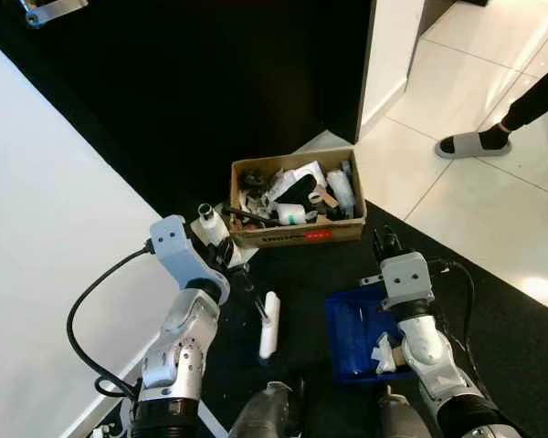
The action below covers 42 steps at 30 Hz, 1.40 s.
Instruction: Sweep floor
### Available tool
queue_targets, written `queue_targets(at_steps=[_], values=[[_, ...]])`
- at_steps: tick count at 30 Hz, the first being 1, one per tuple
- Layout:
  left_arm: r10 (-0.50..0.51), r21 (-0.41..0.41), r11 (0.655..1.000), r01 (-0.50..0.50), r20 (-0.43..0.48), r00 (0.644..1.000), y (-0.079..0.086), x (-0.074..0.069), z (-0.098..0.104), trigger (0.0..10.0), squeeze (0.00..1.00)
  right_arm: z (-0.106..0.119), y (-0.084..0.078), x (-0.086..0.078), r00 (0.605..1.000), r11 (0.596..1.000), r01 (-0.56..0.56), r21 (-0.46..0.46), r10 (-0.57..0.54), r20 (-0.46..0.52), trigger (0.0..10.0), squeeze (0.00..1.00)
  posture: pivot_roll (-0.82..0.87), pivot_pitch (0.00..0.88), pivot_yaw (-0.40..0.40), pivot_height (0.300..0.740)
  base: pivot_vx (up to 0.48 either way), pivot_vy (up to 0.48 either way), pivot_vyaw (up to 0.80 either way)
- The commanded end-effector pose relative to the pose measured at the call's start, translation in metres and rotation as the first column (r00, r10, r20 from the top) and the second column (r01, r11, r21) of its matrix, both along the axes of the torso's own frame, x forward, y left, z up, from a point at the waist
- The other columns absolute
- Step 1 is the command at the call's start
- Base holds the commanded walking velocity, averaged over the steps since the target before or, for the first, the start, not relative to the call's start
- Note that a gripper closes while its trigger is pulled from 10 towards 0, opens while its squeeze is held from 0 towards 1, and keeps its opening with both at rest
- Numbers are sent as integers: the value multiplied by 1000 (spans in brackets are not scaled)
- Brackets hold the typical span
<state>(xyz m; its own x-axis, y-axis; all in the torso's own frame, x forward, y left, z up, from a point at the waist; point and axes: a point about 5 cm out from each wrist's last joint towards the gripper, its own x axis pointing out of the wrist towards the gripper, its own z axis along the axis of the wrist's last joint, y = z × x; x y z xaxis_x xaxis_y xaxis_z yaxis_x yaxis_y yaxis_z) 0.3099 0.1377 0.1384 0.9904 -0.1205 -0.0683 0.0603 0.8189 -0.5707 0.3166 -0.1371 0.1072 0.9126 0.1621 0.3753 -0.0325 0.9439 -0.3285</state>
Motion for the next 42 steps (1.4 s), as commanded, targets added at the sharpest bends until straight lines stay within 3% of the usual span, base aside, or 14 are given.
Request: queue_targets(at_steps=[1, 8, 15, 17, 18, 21, 22, 24, 27, 34, 36, 40, 41, 42], values=[[-57, -95, 994, 56, -13, 998, -14, -3, -2, 10000, 86, -14, 3, -5, 998, 1000, -7, -11, 6, -66, 10000, 0, 91, 339, 159, 740, 0, 0, 0], [32, -257, 966, -33, -6, 999, -2, 8, 19, 10000, 90, -13, 3, -3, 998, 1000, -7, -12, 6, -62, 10000, 0, 90, 327, 158, 740, 0, 0, 0], [67, -269, 961, -58, 24, 997, 8, 11, 34, 10000, 86, -12, 1, -2, 998, 1000, 1, -15, -2, -61, 10000, 0, 90, 319, 159, 740, 0, 0, 0], [75, -178, 982, -60, 80, 994, 24, 12, 45, 10000, 78, -12, -1, -2, 998, 1000, 5, -17, -6, -57, 10000, 0, 87, 308, 159, 740, 0, 0, 0], [75, -178, 982, -60, 80, 994, 24, 12, 45, 10000, 78, -12, -1, -2, 998, 1000, 5, -17, -6, -57, 10000, 0, 87, 308, 159, 740, 0, 0, 0], [54, 63, 996, -64, 159, 986, 48, 7, 60, 10000, 75, -6, -6, -1, 999, 1000, 15, -10, -15, -30, 10000, 0, 88, 298, 159, 740, 0, 0, 0], [54, 137, 987, -79, 180, 982, 56, 4, 63, 10000, 71, -3, -7, -1, 1000, 1000, 18, -5, -19, -20, 10000, 0, 89, 294, 160, 740, 0, 0, 0], [61, 185, 978, -96, 189, 980, 64, 2, 65, 10000, 71, -1, -9, -2, 1000, 1000, 21, 4, -21, -9, 10000, 0, 89, 288, 161, 740, 0, 0, 0], [94, 335, 932, -136, 139, 986, 90, -5, 68, 10000, 63, 6, -11, -4, 1000, 998, 18, 57, -19, 19, 10000, 0, 106, 267, 154, 740, 0, 0, 0], [128, 427, 893, -144, 68, 989, 106, -13, 73, 10000, 0, 15, -20, -9, 999, 989, 11, 151, -17, 37, 10000, 0, 118, 236, 141, 740, 0, 0, 0], [108, 484, 870, -94, -1, 994, 104, -18, 58, 10000, 0, 28, -27, -9, 995, 988, 24, 152, -37, 87, 10000, 0, 107, 225, 138, 740, 0, 0, 0], [89, 536, 842, -58, -32, 996, 101, -22, 46, 10000, 0, 42, -35, -9, 990, 987, 36, 155, -56, 130, 10000, 0, 96, 222, 139, 740, 0, 0, 0], [44, 565, 825, -3, -60, 997, 89, -24, 36, 10000, 0, 55, -43, -10, 983, 983, 47, 180, -78, 167, 10000, 0, 67, 205, 150, 740, 0, 0, 0], [44, 565, 825, -3, -60, 997, 89, -24, 36, 10000, 0, 55, -43, -10, 983, 983, 47, 180, -78, 167, 10000, 0, 67, 205, 150, 740, 0, 0, 0]])
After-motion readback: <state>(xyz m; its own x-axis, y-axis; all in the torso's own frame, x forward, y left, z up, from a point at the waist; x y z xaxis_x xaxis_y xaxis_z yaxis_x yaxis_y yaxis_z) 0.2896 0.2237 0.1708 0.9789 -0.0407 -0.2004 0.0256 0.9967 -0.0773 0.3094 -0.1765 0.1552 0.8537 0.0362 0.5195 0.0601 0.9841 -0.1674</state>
